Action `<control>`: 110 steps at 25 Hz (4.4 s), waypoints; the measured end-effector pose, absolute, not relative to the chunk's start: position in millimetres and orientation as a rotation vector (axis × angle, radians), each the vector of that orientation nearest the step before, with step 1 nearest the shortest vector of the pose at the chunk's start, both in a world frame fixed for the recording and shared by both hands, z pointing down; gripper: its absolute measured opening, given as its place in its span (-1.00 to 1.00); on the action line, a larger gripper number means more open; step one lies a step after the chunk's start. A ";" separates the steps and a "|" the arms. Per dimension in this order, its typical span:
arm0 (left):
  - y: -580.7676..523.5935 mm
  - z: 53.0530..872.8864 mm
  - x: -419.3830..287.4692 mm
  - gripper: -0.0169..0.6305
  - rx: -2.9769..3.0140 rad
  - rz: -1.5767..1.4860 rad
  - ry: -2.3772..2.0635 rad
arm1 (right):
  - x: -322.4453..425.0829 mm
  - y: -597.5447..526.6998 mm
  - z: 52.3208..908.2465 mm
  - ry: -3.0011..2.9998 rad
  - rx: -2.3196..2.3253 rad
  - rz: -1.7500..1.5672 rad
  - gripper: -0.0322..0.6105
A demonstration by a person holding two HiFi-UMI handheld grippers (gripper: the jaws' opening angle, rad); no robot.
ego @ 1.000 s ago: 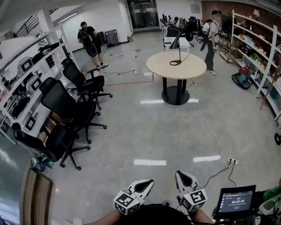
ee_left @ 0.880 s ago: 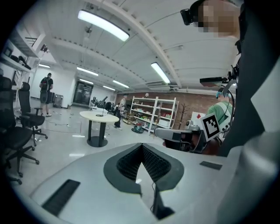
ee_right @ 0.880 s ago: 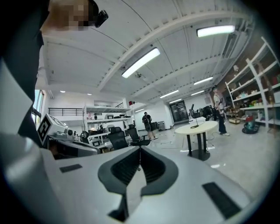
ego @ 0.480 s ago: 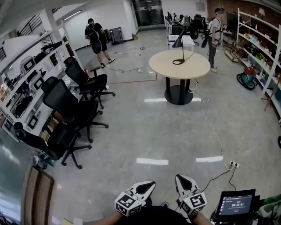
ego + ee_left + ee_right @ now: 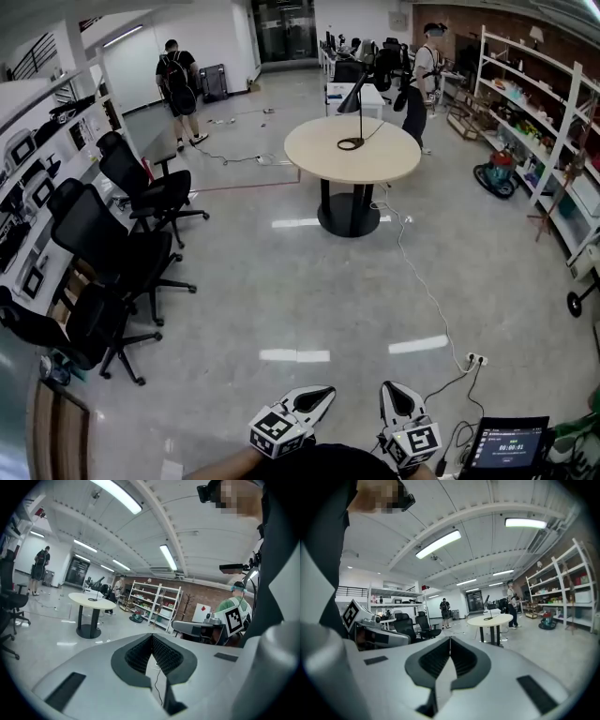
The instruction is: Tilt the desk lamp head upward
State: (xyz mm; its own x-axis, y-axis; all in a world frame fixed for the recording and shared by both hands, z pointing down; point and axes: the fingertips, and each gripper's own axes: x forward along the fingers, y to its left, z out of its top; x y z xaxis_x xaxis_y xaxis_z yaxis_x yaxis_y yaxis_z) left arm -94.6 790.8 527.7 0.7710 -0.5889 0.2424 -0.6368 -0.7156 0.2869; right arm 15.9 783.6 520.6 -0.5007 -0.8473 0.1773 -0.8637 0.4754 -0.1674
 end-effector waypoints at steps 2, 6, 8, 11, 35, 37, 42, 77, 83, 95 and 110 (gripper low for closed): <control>768.1 524.9 -99.0 -0.94 2.626 0.166 -0.912 | 9.5 766.0 517.5 -2.620 1.550 0.350 -0.89; 725.7 530.7 -117.8 -0.94 2.591 0.111 -0.859 | -10.4 728.1 515.6 -2.583 1.572 0.367 -0.89; 705.5 533.1 -129.5 -0.94 2.567 0.078 -0.852 | -21.3 711.3 516.8 -2.569 1.569 0.377 -0.89; 676.9 532.4 -145.6 -0.94 2.556 0.023 -0.851 | -36.9 688.8 520.5 -2.550 1.557 0.369 -0.89; 472.0 530.6 -85.8 -0.94 2.549 0.219 -0.979 | 3.0 458.5 526.6 -2.714 1.364 0.493 -0.89; 453.4 526.2 -73.4 -0.94 2.557 0.202 -0.985 | 12.9 439.4 527.7 -2.726 1.337 0.498 -0.89; 416.9 528.9 -55.7 -0.94 2.523 0.211 -1.049 | 36.3 400.9 533.4 -2.746 1.302 0.516 -0.89; 130.0 556.4 -64.7 -0.94 2.516 0.096 -0.685 | 33.5 146.2 536.5 -2.435 1.615 0.495 -0.89; 88.2 559.6 -77.1 -0.94 2.495 0.150 -0.804 | 21.9 92.3 547.6 -2.527 1.497 0.558 -0.89; -44.8 521.0 -51.2 -0.94 2.524 0.112 -1.099 | 61.6 -50.9 528.3 -2.711 1.363 0.510 -0.89; -127.3 529.3 -32.5 -0.94 2.443 0.087 -1.194 | 93.6 -133.0 545.6 -2.723 1.310 0.574 -0.89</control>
